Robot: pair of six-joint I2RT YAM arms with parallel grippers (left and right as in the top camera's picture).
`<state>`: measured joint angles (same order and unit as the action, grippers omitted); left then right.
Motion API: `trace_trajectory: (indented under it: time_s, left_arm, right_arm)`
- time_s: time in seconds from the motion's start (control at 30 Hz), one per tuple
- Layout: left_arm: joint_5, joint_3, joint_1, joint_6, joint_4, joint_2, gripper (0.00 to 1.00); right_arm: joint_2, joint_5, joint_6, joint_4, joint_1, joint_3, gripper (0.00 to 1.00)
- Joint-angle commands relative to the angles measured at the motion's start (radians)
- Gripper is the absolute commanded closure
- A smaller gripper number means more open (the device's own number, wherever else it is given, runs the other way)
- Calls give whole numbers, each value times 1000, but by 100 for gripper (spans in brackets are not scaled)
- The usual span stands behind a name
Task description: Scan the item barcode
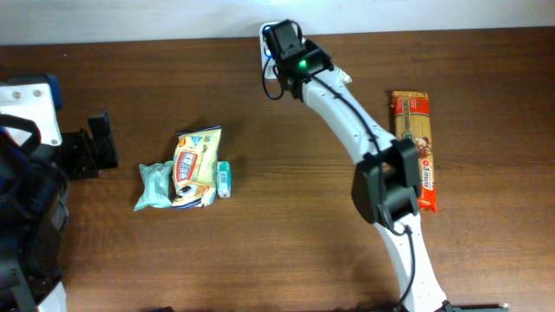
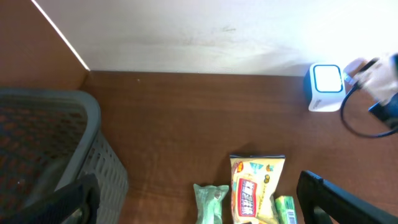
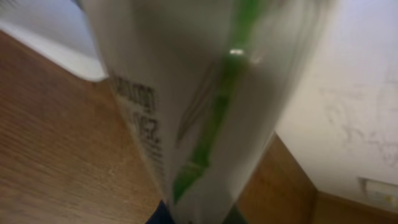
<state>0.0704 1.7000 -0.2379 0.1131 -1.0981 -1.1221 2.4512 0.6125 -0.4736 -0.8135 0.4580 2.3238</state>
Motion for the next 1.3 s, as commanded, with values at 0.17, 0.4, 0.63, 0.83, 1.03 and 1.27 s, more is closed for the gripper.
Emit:
trace_trajectory:
  time_s: [0.17, 0.4, 0.63, 0.83, 1.03, 1.27]
  left_arm:
    - [-7, 7, -3, 16, 3, 3, 1]
    - [-7, 7, -3, 16, 3, 3, 1]
    - [-7, 7, -3, 16, 3, 3, 1]
    - [-7, 7, -3, 16, 3, 3, 1]
    - [-7, 7, -3, 16, 3, 3, 1]
    - [-7, 7, -3, 16, 3, 3, 1]
  right_arm:
    - [-244, -493, 513, -723, -74, -16, 96]
    - [-243, -579, 517, -663, -272, -457, 96]
    - [-243, -574, 497, -635, -406, -515, 31]
    - [-244, -931, 478, -742, -294, -145, 45]
    - [-235, -1027, 585, -497, 10, -316, 48]
    - [-232, -861, 831, -129, 240, -463, 29]
